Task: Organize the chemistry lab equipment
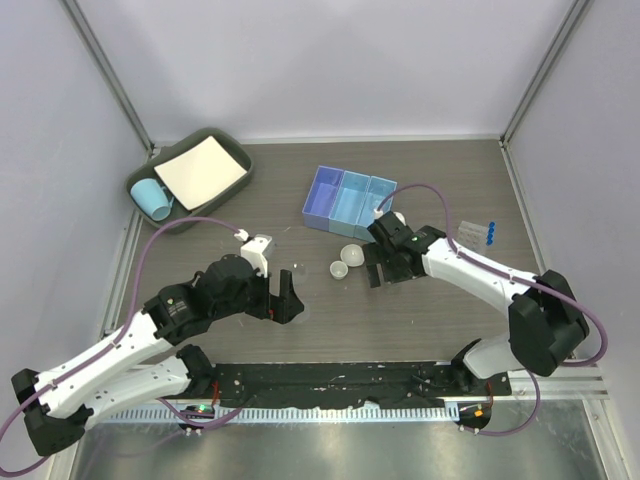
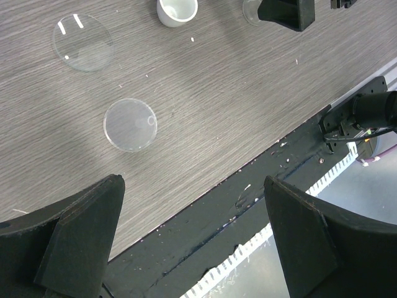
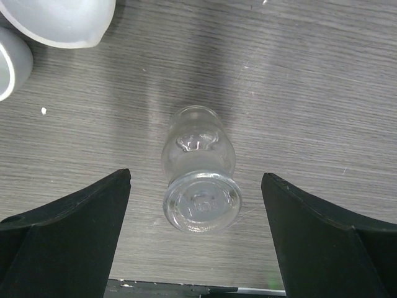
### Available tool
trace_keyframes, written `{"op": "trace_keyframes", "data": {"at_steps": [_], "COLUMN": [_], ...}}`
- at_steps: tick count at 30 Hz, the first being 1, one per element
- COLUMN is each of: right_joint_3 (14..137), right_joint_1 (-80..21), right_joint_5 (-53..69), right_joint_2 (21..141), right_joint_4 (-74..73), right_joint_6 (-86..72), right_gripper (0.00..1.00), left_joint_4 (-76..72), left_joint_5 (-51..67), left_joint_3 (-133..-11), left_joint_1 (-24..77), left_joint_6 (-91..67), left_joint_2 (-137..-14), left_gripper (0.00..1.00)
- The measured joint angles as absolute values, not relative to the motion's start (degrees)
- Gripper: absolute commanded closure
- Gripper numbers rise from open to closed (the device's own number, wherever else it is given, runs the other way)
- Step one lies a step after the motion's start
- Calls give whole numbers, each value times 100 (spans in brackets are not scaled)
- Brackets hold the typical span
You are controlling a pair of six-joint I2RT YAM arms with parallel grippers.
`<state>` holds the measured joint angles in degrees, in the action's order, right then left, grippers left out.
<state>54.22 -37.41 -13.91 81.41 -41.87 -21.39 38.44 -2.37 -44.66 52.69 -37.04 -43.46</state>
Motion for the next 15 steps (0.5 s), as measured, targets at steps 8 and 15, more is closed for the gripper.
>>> {"op": "trace_keyframes", "data": {"at_steps": [8, 15], "right_joint_3": [5413, 5411], "right_joint_1": [-3741, -3739], "right_joint_5": [-1339, -1337], "right_joint_2": [8206, 8549], "right_joint_4": [-3959, -3802], "right_joint_6": [-2163, -2202], "right_gripper": [15, 19], "left_joint_4": [3844, 3844], "left_joint_5": [-237, -237], "left_joint_3": [-4466, -4466], "left_joint_1": [5269, 5269], "left_joint_6": [-3701, -3704], "left_joint_2": [-4346, -4346], "left_gripper": [0, 0]}}
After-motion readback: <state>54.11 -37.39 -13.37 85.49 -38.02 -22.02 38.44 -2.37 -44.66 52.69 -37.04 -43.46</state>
